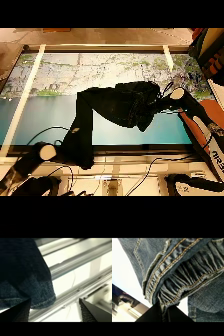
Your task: Fold the clothes and pants, and hang the long-sleeved shirts on hangers.
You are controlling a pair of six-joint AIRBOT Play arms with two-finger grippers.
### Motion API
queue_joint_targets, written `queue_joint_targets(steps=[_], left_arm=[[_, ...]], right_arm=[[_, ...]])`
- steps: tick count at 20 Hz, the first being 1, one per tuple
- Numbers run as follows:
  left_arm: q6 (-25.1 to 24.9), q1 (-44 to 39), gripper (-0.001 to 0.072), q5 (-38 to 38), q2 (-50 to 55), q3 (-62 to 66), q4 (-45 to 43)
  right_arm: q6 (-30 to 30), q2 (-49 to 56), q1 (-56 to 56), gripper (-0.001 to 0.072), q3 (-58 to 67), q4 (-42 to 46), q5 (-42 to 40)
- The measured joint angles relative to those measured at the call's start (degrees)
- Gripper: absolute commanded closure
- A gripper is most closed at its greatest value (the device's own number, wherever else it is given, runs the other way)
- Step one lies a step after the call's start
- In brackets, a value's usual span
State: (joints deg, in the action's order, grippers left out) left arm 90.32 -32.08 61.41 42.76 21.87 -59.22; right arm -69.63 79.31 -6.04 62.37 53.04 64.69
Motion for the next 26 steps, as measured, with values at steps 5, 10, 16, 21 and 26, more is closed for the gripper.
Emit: queue_joint_targets(steps=[5,10,16,21,26], left_arm=[[10.67,-8.92,0.0307,-3.65,9.05,1.09,-11.26],[16.57,-10.99,0.0686,-5.90,13.03,3.10,-18.60],[19.21,-8.63,0.0686,-5.49,13.86,8.74,-36.24],[21.16,5.70,0.0688,-4.94,13.92,17.49,-53.64],[21.70,26.25,0.0689,-15.37,14.03,31.17,-57.42]], right_arm=[[0.20,0.00,0.00,0.0678,0.00,2.05,-0.02],[0.26,0.00,0.00,0.0678,0.00,2.84,-0.02],[-0.09,-1.11,-0.02,0.0679,0.76,4.33,-1.42],[-9.53,-1.90,0.00,0.0681,9.79,13.81,-7.32],[-22.05,-2.08,0.70,0.0681,23.89,27.71,-18.10]])
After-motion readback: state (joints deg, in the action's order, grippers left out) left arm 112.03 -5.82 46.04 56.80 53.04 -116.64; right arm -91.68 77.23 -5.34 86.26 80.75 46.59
